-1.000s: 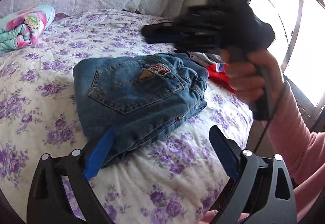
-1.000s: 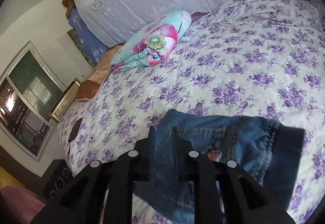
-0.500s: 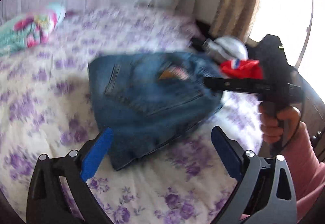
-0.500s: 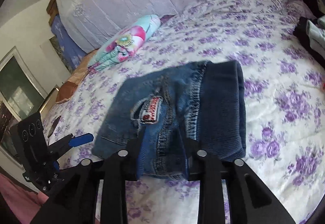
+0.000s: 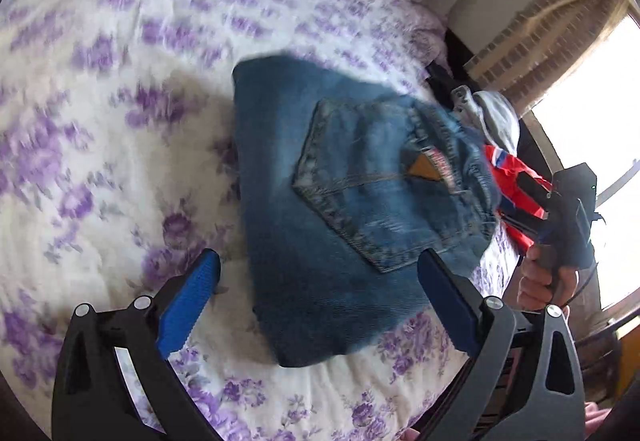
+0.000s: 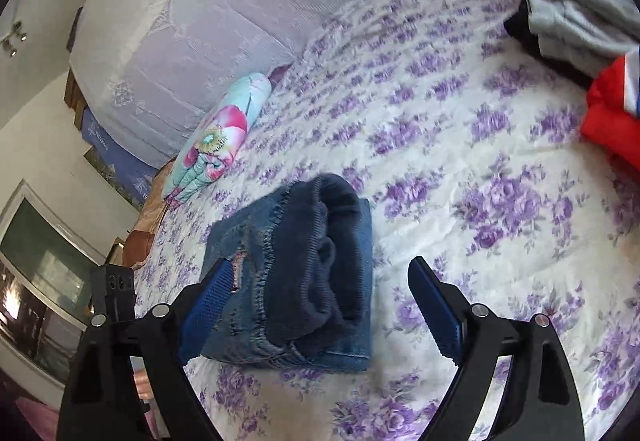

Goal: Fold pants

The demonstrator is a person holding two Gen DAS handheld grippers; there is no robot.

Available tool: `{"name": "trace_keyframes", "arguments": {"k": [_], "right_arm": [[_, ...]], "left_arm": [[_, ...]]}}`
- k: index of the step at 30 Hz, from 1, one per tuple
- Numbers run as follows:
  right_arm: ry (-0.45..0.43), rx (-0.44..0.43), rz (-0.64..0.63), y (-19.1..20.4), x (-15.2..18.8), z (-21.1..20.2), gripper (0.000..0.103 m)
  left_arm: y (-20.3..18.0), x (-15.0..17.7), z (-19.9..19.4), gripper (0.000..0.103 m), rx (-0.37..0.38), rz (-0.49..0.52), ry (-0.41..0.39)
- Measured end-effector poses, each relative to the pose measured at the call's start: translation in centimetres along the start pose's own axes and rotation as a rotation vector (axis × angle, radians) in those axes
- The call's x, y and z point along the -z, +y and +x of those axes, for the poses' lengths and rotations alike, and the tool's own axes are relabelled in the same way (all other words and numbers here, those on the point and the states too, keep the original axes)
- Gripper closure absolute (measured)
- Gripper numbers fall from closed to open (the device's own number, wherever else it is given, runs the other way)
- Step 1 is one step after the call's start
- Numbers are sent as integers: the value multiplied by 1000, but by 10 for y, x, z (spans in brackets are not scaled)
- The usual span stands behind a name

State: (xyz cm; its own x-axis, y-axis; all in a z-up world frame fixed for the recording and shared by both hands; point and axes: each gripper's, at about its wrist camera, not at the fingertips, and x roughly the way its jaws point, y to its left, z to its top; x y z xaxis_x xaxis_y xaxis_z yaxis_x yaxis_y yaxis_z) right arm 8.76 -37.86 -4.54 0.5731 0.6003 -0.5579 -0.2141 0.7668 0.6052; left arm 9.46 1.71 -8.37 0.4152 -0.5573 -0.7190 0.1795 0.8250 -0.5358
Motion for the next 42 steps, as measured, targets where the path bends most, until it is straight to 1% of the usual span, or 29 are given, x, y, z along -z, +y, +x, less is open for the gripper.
{"name": "trace_keyframes", "arguments": {"k": [1,4,6,8,16,19,24,26,27,28,29,30,31,32,33,34,35,36,39,41,42], "right_arm": [[47,-27,29,-10,0,10,14],[141,-105,99,-28,4,35,13],[155,-154,124,-35,6,44,13],[155,-185,132,-37,4,48,14],[205,-274,123,-36,-6,70,14],[221,-276,106,-30,-11,83,14],[233,-229,40,-15,-11,93,14],[231,-227,37,-14,-11,93,19],[228,-233,41,-14,-10,92,21],[225,-237,44,-13,-9,91,26],[217,-238,45,-11,-8,89,34],[210,-242,48,-9,-7,86,36],[202,-239,51,-5,-7,83,41],[187,-233,38,1,-9,78,44],[172,-234,16,9,-12,73,46],[153,-242,-20,21,-19,68,49],[139,-256,-44,32,-26,64,50],[123,-270,-68,44,-38,63,50],[82,-296,-128,76,-81,72,51],[59,-328,-165,96,-114,90,51],[51,-341,-178,103,-130,100,51]], "left_arm": [[2,1,6,6,-2,-13,15],[-3,2,9,5,-29,3,4],[-7,4,10,4,-39,6,0],[-4,3,12,4,-40,-4,3],[-2,-5,16,4,-35,-6,2],[-4,-10,21,4,-42,-6,-1],[-8,-16,25,4,-45,1,-1],[-10,-16,27,4,-36,4,-3],[-12,-16,28,5,-19,9,-3],[-14,-16,29,5,10,13,1],[-20,-14,28,5,1,27,-13],[-23,-13,27,7,-4,39,-27],[-27,-13,25,9,-3,53,-42],[-32,-13,19,13,3,63,-62],[-34,-15,13,18,16,67,-80],[-37,-18,4,21,35,76,-102],[-43,-27,-7,24,55,97,-119],[-46,-34,-14,24,51,109,-130],[-52,-73,-41,23,-17,192,-216],[-47,-106,-53,23,-54,227,-275],[-39,-124,-56,23,-64,237,-292]]}}
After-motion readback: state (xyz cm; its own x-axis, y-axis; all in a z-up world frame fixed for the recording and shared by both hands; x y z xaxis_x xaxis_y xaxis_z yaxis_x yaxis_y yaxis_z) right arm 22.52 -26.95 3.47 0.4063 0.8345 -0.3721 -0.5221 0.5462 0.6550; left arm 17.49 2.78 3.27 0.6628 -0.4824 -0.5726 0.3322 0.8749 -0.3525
